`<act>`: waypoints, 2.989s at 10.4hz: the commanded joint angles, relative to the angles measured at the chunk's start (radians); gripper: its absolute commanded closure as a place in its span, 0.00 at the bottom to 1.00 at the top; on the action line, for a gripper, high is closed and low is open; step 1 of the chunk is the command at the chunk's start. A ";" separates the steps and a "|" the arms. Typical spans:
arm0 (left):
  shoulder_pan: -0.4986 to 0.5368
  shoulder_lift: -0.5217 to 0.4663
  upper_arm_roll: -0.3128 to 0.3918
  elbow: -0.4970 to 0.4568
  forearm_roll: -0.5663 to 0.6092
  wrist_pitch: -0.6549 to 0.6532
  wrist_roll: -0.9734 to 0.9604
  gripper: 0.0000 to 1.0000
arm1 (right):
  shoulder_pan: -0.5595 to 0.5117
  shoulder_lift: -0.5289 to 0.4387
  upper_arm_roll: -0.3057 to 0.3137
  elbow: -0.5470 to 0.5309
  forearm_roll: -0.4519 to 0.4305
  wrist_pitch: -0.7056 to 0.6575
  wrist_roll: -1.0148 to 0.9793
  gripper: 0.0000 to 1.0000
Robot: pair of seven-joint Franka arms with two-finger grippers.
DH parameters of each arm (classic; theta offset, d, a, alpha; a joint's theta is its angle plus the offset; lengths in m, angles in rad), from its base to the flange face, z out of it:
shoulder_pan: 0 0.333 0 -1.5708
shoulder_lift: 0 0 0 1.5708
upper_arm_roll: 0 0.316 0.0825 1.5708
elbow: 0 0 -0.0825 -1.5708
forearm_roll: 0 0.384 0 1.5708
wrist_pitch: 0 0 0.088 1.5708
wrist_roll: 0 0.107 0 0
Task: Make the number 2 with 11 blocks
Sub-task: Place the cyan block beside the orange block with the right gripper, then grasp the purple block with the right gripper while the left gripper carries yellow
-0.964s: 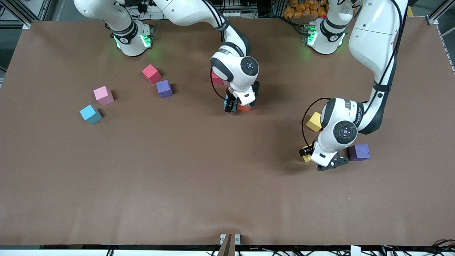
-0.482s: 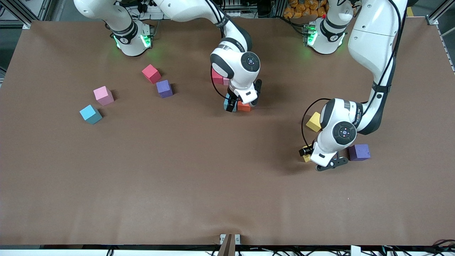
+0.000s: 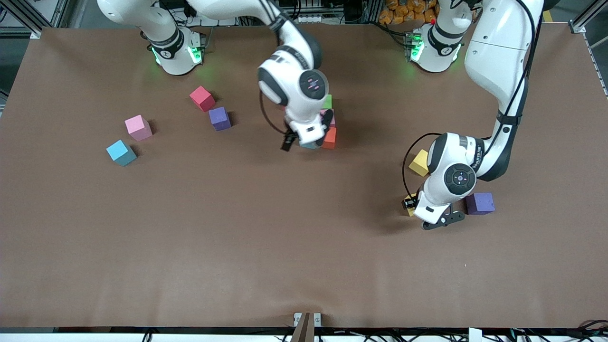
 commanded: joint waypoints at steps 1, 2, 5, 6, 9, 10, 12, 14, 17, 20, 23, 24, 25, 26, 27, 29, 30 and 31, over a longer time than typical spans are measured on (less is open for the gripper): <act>-0.005 0.011 0.001 0.038 -0.024 -0.008 0.019 0.53 | -0.098 -0.102 0.015 -0.161 0.000 0.011 0.003 0.00; -0.008 0.006 -0.005 0.042 -0.042 -0.008 0.014 0.53 | -0.118 -0.128 0.015 -0.206 0.000 0.011 0.012 0.00; -0.037 -0.018 -0.031 0.043 -0.106 -0.016 -0.016 0.53 | -0.163 -0.185 -0.025 -0.341 -0.045 0.005 0.151 0.00; -0.051 -0.027 -0.048 0.043 -0.106 -0.018 -0.042 0.53 | -0.163 -0.197 -0.025 -0.370 -0.045 0.003 0.261 0.00; -0.112 -0.079 -0.105 0.041 -0.087 -0.053 -0.046 0.52 | -0.141 -0.225 -0.022 -0.428 -0.043 -0.041 0.451 0.00; -0.127 -0.098 -0.126 0.043 -0.077 -0.061 -0.037 0.52 | -0.157 -0.242 -0.023 -0.472 -0.043 -0.026 0.442 0.00; -0.126 -0.110 -0.206 0.047 0.010 -0.062 -0.021 0.52 | -0.181 -0.271 -0.022 -0.552 -0.033 0.023 0.442 0.00; -0.128 -0.113 -0.288 0.047 0.096 -0.065 -0.009 0.56 | -0.197 -0.282 -0.022 -0.612 -0.033 0.075 0.437 0.00; -0.128 -0.113 -0.391 0.049 0.235 -0.065 0.032 0.56 | -0.201 -0.291 -0.019 -0.675 -0.031 0.108 0.419 0.00; -0.125 -0.122 -0.428 0.049 0.243 -0.065 0.211 0.56 | -0.218 -0.294 -0.019 -0.694 0.005 0.111 0.417 0.00; -0.125 -0.126 -0.450 0.044 0.243 -0.065 0.464 0.58 | -0.221 -0.295 -0.019 -0.708 0.055 0.111 0.417 0.00; -0.126 -0.123 -0.462 0.043 0.243 -0.065 0.533 0.59 | -0.221 -0.294 -0.019 -0.714 0.067 0.111 0.417 0.00; -0.128 -0.119 -0.477 0.040 0.243 -0.065 0.572 0.59 | -0.221 -0.291 -0.019 -0.718 0.081 0.111 0.417 0.00; -0.132 -0.118 -0.487 0.038 0.245 -0.065 0.604 0.59 | -0.229 -0.291 -0.019 -0.723 0.104 0.111 0.417 0.00; -0.135 -0.118 -0.493 0.038 0.245 -0.065 0.653 0.61 | -0.229 -0.291 -0.019 -0.734 0.105 0.112 0.417 0.00; -0.146 -0.118 -0.517 0.039 0.266 -0.080 0.690 0.62 | -0.230 -0.289 -0.019 -0.737 0.105 0.115 0.417 0.00; -0.158 -0.116 -0.519 0.039 0.291 -0.087 0.694 0.62 | -0.230 -0.289 -0.019 -0.738 0.105 0.117 0.415 0.00; -0.172 -0.110 -0.523 0.039 0.327 -0.088 0.706 0.62 | -0.230 -0.286 -0.017 -0.738 0.105 0.128 0.415 0.14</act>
